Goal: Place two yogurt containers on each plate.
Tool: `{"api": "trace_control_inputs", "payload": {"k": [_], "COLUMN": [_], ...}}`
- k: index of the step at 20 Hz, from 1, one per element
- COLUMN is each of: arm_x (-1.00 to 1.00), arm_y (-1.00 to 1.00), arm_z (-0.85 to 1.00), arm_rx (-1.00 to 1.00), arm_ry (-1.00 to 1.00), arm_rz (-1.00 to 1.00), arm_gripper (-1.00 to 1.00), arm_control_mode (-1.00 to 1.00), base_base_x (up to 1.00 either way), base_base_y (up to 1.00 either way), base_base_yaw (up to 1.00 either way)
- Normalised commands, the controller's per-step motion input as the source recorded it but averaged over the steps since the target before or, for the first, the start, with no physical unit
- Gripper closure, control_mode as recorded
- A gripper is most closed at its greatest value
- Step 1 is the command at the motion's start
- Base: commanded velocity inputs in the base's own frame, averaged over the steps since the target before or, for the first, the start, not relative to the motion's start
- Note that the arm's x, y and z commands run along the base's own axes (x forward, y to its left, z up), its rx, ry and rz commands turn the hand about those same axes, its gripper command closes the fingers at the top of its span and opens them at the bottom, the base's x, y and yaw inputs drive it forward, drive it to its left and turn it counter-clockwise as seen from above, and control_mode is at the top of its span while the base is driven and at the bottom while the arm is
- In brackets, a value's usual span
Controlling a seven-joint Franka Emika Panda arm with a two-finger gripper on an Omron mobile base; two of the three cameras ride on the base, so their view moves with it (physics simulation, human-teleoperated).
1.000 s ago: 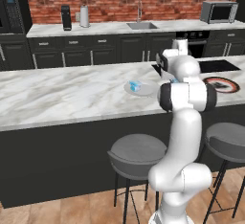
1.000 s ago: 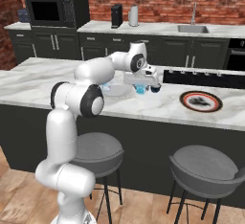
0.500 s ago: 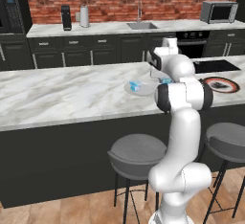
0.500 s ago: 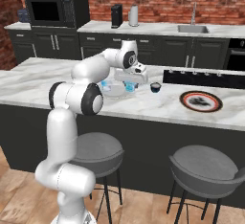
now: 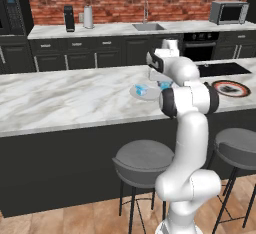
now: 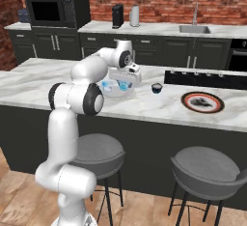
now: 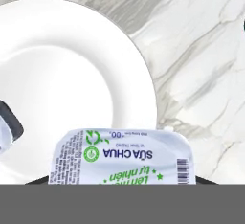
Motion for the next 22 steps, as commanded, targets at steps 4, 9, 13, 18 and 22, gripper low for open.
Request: {"api": "trace_control_inputs", "payload": {"k": [4,9,13,18,22], "arm_x": [0.13,0.09,0.07,0.07,0.04], "arm_y": [0.27,0.21,0.14,0.04,0.00], "arm_z": [-0.01,-0.06,-0.10,-0.12,-0.12], "arm_rx": [0.00,0.00,0.01,0.01,0.02], "arm_ry": [0.01,0.00,0.00,0.00,0.00], "arm_rz": [0.00,0.00,0.00,0.00,0.00], "arm_gripper": [1.00,1.00,1.00,1.00,1.00], "arm_control_mode": [-1.00,-1.00,-1.00,-1.00,-1.00], "base_base_x": [0.00,0.00,0.00,0.00,0.00], "base_base_y": [0.00,0.00,0.00,0.00,0.00], "base_base_yaw": [0.00,0.00,0.00,0.00,0.00]}}
